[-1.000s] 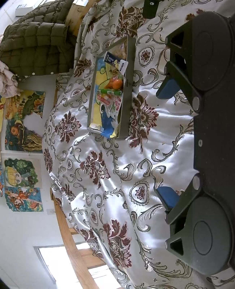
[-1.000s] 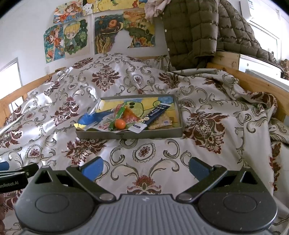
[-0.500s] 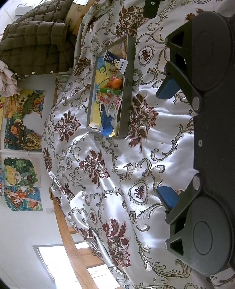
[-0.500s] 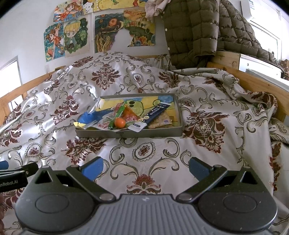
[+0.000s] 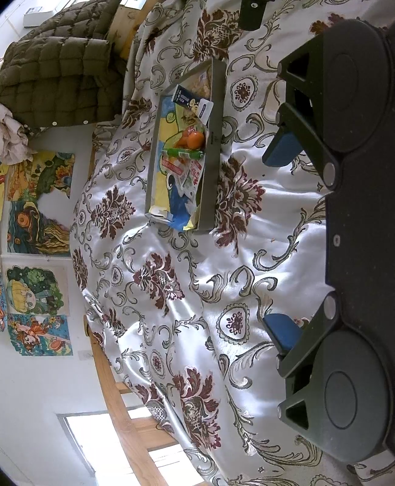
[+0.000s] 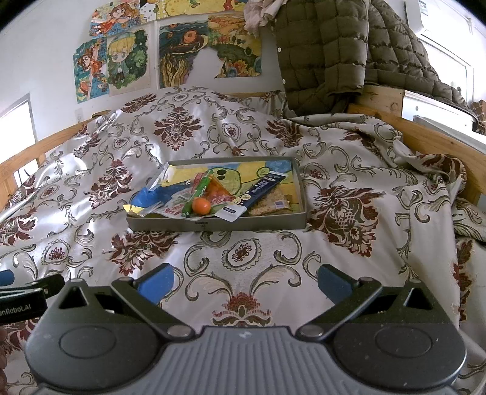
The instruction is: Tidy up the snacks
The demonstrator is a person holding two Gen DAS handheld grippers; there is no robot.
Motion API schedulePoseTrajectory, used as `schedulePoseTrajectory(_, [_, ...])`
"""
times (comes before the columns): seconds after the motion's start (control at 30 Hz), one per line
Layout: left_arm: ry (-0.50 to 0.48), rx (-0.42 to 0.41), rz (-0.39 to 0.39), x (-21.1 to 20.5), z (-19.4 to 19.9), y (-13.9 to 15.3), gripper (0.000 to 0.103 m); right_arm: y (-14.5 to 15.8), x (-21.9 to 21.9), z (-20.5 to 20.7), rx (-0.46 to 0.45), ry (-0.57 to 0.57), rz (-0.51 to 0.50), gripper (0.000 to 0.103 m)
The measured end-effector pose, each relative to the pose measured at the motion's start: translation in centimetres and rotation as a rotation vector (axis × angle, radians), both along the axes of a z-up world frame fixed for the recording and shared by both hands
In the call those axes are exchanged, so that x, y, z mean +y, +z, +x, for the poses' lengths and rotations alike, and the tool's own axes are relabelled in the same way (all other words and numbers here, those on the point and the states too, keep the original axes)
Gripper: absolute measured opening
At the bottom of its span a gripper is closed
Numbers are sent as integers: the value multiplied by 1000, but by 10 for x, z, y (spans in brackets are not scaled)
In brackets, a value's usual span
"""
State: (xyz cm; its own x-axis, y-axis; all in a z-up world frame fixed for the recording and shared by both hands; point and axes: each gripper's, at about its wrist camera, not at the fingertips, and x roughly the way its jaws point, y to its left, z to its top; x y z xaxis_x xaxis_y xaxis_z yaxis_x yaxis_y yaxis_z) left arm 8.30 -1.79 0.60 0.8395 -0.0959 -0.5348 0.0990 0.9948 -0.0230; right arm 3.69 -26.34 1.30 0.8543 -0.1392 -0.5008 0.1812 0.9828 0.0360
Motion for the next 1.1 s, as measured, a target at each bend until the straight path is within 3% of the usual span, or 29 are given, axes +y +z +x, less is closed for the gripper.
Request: schedulePoseTrajectory(1.1, [-30, 10, 48, -5, -3, -1, 102, 1, 1, 0, 6, -1, -1, 103])
